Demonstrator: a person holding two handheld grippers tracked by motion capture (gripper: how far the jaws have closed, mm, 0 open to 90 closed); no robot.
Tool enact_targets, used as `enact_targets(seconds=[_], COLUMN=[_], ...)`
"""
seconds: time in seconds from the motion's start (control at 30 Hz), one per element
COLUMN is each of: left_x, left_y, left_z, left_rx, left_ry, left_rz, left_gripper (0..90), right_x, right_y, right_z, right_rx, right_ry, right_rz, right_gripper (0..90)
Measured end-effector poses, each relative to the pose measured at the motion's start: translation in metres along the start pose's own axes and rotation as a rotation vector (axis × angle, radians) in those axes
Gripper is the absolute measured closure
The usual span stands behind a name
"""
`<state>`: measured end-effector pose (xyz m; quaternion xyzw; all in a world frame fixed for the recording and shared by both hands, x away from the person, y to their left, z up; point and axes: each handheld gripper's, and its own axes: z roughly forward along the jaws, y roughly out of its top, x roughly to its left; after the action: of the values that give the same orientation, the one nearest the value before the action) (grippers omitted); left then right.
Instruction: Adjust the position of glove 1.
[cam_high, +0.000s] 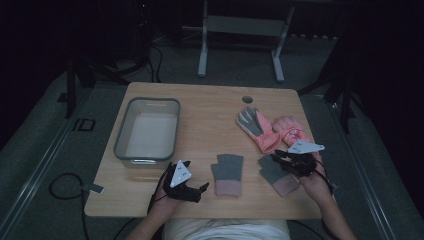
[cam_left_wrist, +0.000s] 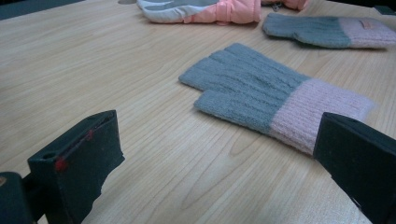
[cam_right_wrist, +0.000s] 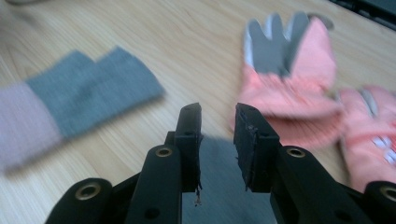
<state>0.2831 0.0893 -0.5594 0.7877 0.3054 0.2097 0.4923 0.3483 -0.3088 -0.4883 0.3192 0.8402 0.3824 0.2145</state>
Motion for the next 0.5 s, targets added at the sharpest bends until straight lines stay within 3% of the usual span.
enact_targets(seconds=[0.17,0.33,0.5], left_x=[0.000,0.000,0.000], left_y=[0.000,0.000,0.000], left_z=[0.000,0.000,0.000], left_rx=[-0.001,0.000,-0.002], left_ry=[0.005,0.006,0.005], left_rz=[-0.003,-0.005,-0.006], left_gripper=[0.7,0.7,0.7], right_x=[-0.013,-0.016,-0.016], right_y=[-0.019,-0.035,-0.044], right_z=[-0.002,0.008,0.022], right_rx=[0.050,0.103,0.136], right_ry=[0.031,0.055,0.085], right_rz=[0.003,0.029,0.024], right_gripper=[66.3,61.9,62.1])
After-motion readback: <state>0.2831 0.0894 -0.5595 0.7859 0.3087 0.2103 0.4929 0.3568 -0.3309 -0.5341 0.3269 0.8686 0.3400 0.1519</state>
